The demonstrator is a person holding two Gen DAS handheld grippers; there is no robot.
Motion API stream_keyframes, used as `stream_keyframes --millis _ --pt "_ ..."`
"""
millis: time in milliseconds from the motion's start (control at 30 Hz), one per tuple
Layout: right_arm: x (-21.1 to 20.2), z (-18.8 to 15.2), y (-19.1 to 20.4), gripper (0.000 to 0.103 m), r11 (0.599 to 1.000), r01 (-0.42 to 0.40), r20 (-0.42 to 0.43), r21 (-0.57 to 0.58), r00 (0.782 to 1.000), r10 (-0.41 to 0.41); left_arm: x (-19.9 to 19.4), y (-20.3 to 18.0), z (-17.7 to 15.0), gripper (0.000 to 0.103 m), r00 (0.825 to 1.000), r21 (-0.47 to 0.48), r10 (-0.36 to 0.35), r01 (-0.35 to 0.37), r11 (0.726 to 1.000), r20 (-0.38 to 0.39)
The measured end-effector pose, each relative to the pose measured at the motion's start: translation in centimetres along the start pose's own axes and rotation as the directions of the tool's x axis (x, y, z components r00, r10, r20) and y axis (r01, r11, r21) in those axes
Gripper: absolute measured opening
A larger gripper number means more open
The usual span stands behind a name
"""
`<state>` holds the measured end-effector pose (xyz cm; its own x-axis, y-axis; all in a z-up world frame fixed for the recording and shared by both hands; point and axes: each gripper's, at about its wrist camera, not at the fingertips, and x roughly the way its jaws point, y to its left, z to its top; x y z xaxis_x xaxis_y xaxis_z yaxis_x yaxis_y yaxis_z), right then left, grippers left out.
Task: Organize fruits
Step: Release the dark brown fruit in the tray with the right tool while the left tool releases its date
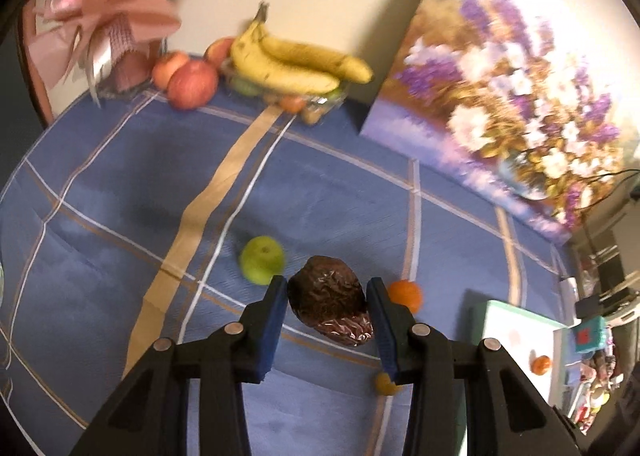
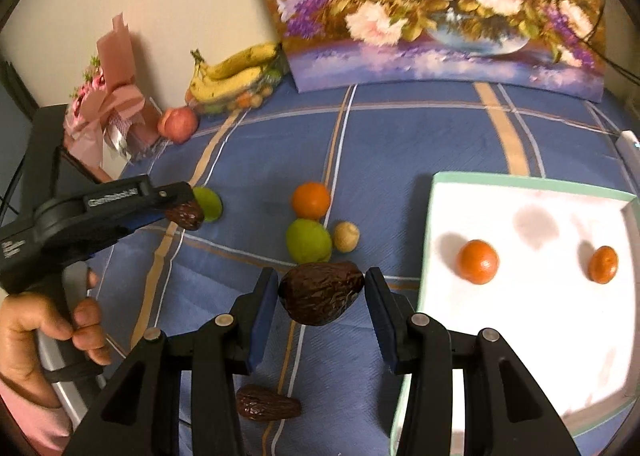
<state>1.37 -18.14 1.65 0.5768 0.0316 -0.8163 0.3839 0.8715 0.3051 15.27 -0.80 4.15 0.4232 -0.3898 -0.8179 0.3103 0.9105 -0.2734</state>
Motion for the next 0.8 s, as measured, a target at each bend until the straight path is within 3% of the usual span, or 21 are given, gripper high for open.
stream_keyframes --millis 333,800 --pt "-3.3 0.7 -2.2 0.047 0.998 0.059 0.069 0.027 0.996 -0.061 -2.8 -4.0 -1.5 0.043 0.998 0.052 -0.047 0.045 0.998 0.036" --pt "-6.3 0.4 -6.2 0.047 0.994 0.034 0.102 0.107 0.994 -0.045 -3.2 -8.7 -3.8 0.043 0.995 0.113 -0.098 0.096 0.989 0.014"
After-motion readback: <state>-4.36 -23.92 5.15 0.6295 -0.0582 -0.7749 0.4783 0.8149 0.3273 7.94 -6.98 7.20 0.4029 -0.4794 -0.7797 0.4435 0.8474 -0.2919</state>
